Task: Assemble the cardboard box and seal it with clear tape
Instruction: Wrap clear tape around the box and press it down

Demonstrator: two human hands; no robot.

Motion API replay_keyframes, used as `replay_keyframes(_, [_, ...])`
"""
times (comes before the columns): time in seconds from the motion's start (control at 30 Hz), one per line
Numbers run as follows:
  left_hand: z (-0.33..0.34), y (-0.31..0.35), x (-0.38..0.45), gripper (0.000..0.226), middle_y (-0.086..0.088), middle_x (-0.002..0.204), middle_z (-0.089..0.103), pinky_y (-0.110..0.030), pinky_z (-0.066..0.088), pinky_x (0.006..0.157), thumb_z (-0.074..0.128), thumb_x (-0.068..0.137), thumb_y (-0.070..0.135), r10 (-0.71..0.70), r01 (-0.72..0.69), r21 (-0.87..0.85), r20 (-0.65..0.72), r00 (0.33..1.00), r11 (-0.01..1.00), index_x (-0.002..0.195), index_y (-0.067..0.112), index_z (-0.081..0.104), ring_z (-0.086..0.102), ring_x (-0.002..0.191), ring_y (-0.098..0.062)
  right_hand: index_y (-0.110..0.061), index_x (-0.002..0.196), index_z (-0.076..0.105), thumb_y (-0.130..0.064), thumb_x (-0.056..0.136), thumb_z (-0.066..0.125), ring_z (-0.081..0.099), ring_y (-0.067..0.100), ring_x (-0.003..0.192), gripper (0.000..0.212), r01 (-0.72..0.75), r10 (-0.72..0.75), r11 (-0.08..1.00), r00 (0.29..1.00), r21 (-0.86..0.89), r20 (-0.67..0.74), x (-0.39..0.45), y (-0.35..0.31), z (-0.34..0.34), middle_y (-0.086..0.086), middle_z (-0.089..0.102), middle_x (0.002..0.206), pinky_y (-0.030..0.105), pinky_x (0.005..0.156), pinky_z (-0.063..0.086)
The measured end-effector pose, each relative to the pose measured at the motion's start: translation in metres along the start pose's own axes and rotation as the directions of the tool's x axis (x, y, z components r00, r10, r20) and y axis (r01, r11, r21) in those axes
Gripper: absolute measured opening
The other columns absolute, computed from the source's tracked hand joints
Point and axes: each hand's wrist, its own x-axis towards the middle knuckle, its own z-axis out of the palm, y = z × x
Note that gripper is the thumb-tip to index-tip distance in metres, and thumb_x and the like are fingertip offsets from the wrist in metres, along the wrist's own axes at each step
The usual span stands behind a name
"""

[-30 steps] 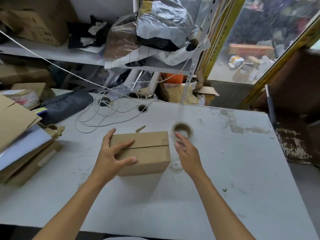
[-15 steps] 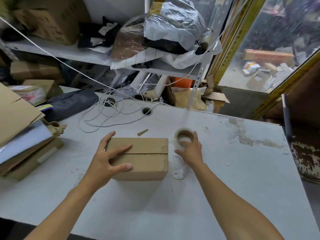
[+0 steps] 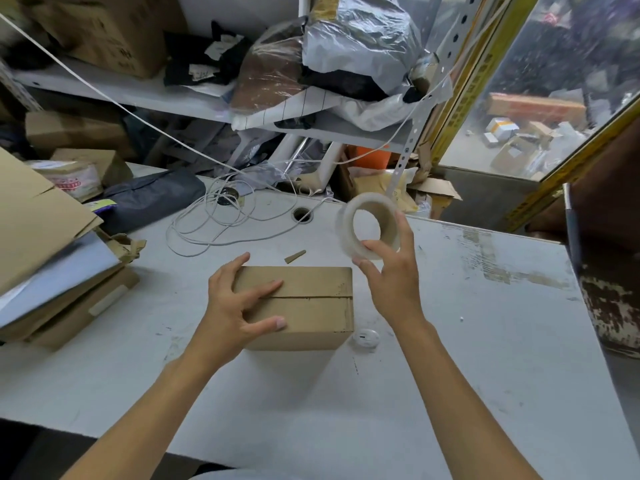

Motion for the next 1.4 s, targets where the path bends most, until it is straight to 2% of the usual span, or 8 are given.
replay_keyframes(0.17, [-0.006,0.011,0.003,0.069,0.000,0.138,0.049,-0.039,0.035,0.108,0.071,0.063,0.060,0.174,-0.166,0.268,-0.004,0.985,0.949,0.121,0.023,0.069,0.033,0.125,-0.021,-0.012,0.099,0.074,-0.006,0.084,0.073,0.010,-0.015,0.142,0.016,0.011,-0.016,0.980,1.000,0.200,0.024,-0.036,-0.054,0.028,0.002,0.018,0.164,0.000,0.106,0.018])
replay_keyframes(0.27, [-0.011,0.021,0.000,0.072,0.009,0.119,0.055,-0.035,0.046,0.100,0.082,0.066,0.037,0.042,-0.043,0.071,0.006,0.999,0.997,0.130,0.020,0.052,0.048,0.112,-0.011,-0.013,0.098,0.074,-0.008,0.083,0.075,0.019,-0.004,0.146,0.016,0.010,-0.016,0.971,1.000,0.238,0.024,-0.056,-0.058,0.052,0.000,0.020,0.163,0.012,0.112,0.023])
replay_keyframes(0.4, [-0.024,0.025,0.005,0.083,0.008,0.123,0.055,-0.021,0.049,0.092,0.084,0.074,0.025,-0.025,0.015,-0.162,-0.059,0.998,0.987,0.140,0.040,0.037,0.060,0.105,-0.006,-0.013,0.100,0.075,-0.008,0.082,0.077,0.024,0.011,0.149,0.018,0.054,-0.060,0.977,0.998,0.206,0.023,-0.058,-0.054,0.058,0.001,0.024,0.162,0.020,0.116,0.026])
replay_keyframes(0.6, [-0.025,0.026,0.014,0.030,0.003,0.109,0.059,-0.030,0.057,0.085,0.077,0.081,0.008,0.097,-0.109,-0.097,-0.121,0.988,0.989,0.105,0.022,0.065,0.063,0.095,-0.009,-0.015,0.101,0.075,-0.009,0.083,0.077,0.022,0.003,0.147,0.020,0.047,-0.061,0.975,0.997,0.218,0.054,-0.058,-0.055,0.056,-0.005,0.024,0.162,0.010,0.112,0.023])
replay_keyframes(0.8, [-0.022,0.024,0.017,0.003,0.007,0.091,0.067,-0.019,0.052,0.072,0.070,0.089,0.014,0.088,-0.109,-0.103,-0.192,0.977,0.989,0.090,0.016,0.068,0.064,0.082,-0.007,-0.018,0.102,0.073,-0.012,0.085,0.074,0.026,0.004,0.145,0.019,0.018,-0.046,0.973,0.992,0.231,0.115,-0.057,-0.055,0.053,-0.011,0.023,0.162,0.025,0.114,0.029])
replay_keyframes(1.0, [-0.028,0.021,0.018,0.014,0.008,0.080,0.068,-0.011,0.043,0.069,0.058,0.096,0.012,0.029,-0.049,-0.112,-0.171,0.985,0.992,0.088,0.018,0.068,0.063,0.081,-0.009,-0.025,0.109,0.068,-0.014,0.086,0.071,0.034,0.011,0.142,0.025,0.000,-0.026,0.977,0.993,0.215,0.116,-0.056,-0.054,0.055,-0.018,0.024,0.159,0.042,0.112,0.039])
replay_keyframes(1.27, [-0.027,0.023,0.019,0.014,0.009,0.080,0.069,-0.013,0.050,0.068,0.078,0.082,0.025,-0.081,0.058,-0.178,-0.126,0.989,0.982,0.084,0.020,0.065,0.064,0.076,-0.002,-0.030,0.113,0.066,-0.020,0.087,0.072,0.026,-0.009,0.136,0.028,-0.031,0.003,0.978,0.991,0.204,0.137,-0.055,-0.054,0.056,-0.018,0.023,0.159,0.025,0.109,0.032])
replay_keyframes(1.4, [-0.023,0.021,0.019,0.014,0.008,0.071,0.066,-0.011,0.040,0.063,0.066,0.091,0.021,-0.082,0.058,-0.128,-0.188,0.979,0.990,0.077,0.019,0.063,0.059,0.071,-0.001,-0.047,0.131,0.050,-0.034,0.081,0.078,0.025,-0.010,0.138,0.059,-0.112,0.078,0.965,0.986,0.236,0.148,-0.055,-0.060,0.051,-0.012,0.025,0.160,0.027,0.111,0.034])
